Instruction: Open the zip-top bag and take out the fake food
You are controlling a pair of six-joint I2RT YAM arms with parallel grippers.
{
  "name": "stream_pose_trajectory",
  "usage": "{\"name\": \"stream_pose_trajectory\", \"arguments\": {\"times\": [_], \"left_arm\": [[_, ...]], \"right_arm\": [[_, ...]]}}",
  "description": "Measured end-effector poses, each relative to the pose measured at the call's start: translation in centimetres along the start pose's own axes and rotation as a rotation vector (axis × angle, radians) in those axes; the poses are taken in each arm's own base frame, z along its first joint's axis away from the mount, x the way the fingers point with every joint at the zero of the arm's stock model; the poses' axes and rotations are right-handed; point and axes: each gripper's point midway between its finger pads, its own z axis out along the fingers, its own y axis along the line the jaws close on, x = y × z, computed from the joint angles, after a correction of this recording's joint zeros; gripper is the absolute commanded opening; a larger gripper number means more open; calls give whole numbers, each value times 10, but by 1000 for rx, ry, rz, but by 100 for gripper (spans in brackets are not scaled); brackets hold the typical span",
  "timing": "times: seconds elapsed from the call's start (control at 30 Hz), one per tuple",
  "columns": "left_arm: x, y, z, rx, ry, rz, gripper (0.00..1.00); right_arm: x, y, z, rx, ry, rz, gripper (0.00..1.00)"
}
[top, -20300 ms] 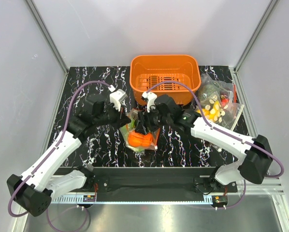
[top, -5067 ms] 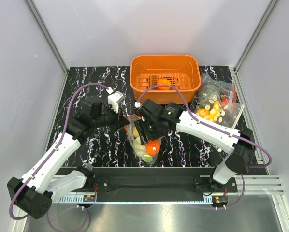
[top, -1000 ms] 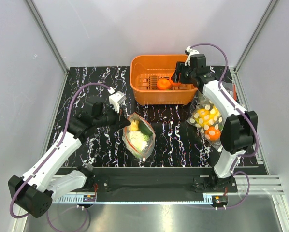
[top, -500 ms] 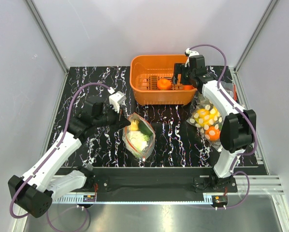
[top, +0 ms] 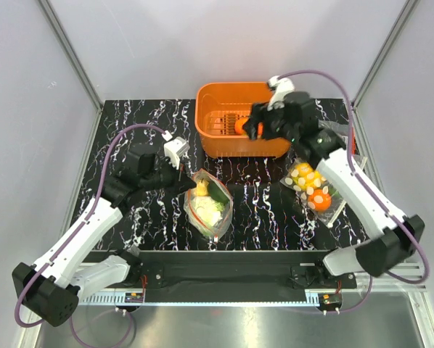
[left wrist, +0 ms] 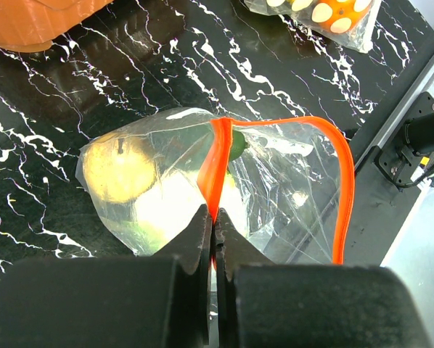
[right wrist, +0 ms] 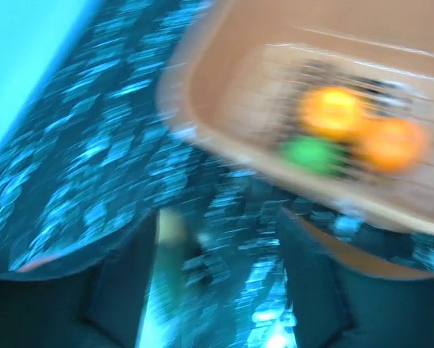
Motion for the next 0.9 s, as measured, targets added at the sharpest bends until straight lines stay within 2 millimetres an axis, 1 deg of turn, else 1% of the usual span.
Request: {"name": "stream_pose_trajectory", "arguments": {"times": [0.03, 0.1, 0.13, 0.2, 0.3, 0.4, 0.47, 0.53, 0.63, 0.67, 0.73, 0.8, 0.9], "left_arm": [[0, 0, 0, 0, 0, 0, 0], [0, 1, 0, -4, 1, 0, 0], [0, 2, 0, -8, 1, 0, 0], [0, 3, 1, -13, 2, -1, 0], [1, 5, 2, -25, 7, -4, 0], [3, 8, 4, -32, 15, -8, 0], [4, 9, 5, -36, 19, -11, 0], [4, 9, 5, -37, 20, -11, 0], [4, 10, 5, -41, 20, -11, 0], [4, 10, 5, -41, 20, -11, 0], [4, 10, 5, -40, 21, -11, 0], [4, 10, 5, -40, 21, -11, 0], [4, 10, 5, -42, 21, -11, 0]], "right_arm": [[0, 27, -10, -59, -6, -25, 59], [11, 81, -29, -192, 5, -72, 53], [19, 100, -37, -244, 20, -85, 50], [41, 128, -52, -324, 63, -109, 44], [75, 154, -67, -401, 136, -133, 41], [107, 175, -81, -475, 210, -149, 41], [124, 186, -90, -516, 252, -153, 41], [137, 197, -97, -548, 282, -162, 42], [148, 208, -102, -575, 307, -173, 42], [151, 210, -101, -577, 315, -175, 43], [159, 209, -92, -552, 338, -176, 45], [171, 205, -78, -510, 368, -184, 47], [196, 198, -55, -439, 426, -208, 51]]}}
